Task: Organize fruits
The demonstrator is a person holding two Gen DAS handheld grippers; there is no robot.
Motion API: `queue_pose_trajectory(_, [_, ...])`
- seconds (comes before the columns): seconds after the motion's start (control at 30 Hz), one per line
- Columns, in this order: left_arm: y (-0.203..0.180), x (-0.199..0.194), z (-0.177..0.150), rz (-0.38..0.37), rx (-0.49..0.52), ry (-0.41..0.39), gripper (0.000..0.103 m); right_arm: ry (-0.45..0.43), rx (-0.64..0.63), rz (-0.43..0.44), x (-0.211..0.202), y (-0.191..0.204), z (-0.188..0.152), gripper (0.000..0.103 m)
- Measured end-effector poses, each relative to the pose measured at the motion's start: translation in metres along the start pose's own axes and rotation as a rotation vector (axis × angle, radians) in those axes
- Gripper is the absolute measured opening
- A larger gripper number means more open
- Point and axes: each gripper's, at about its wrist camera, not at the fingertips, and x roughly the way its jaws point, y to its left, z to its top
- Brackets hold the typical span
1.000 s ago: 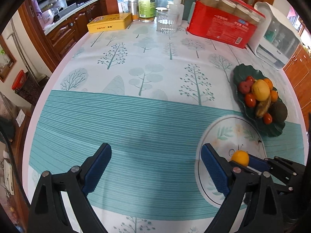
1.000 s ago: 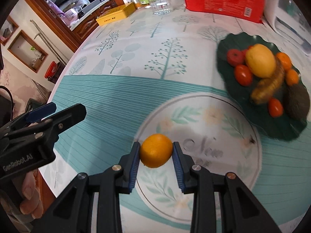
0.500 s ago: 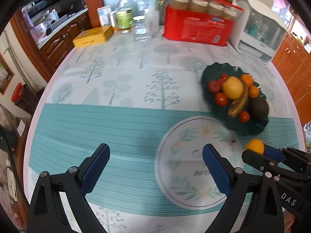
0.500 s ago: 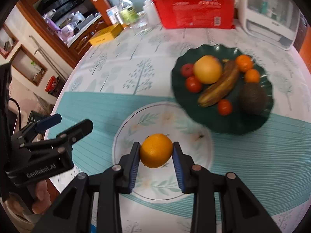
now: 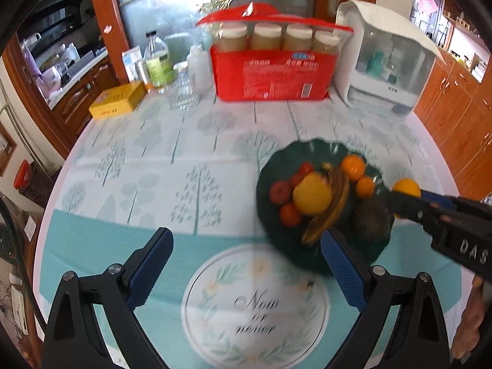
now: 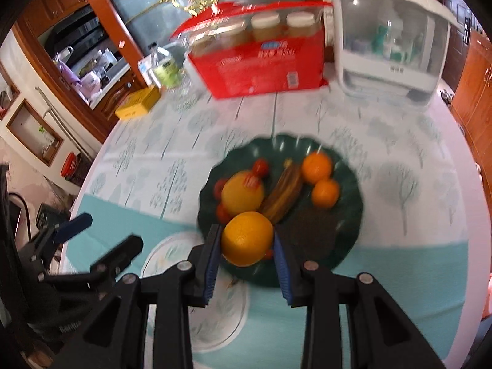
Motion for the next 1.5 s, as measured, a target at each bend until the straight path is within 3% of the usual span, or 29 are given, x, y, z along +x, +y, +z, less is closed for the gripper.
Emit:
queue_pose_trajectory(0.27, [-0.027, 0.019, 0.032, 0.027, -0.016, -0.014, 0.098, 0.059, 0.012, 0.009, 0.031, -0.036, 0.038, 0.033])
queue_pose_trajectory(0.57, [-0.039, 0.057, 0.027, 0.042, -0.025, 0.065, 0.098, 0.157, 0.027, 0.017, 0.076, -0.06, 0.032, 0.033])
queue_pose_trajectory(0.9, [-0.046, 0.082, 0.018, 0.032, -0.022, 0.13, 0.098, 0.203, 0.004, 0.022, 0.096, -0.061, 0.026, 0.034])
queue_pose_trajectory(1.5, [-0.037, 0.081, 0.014, 0.009, -0.053, 0.148, 0.098, 0.165, -0.011, 0.001, 0.082, -0.054, 0.016, 0.037])
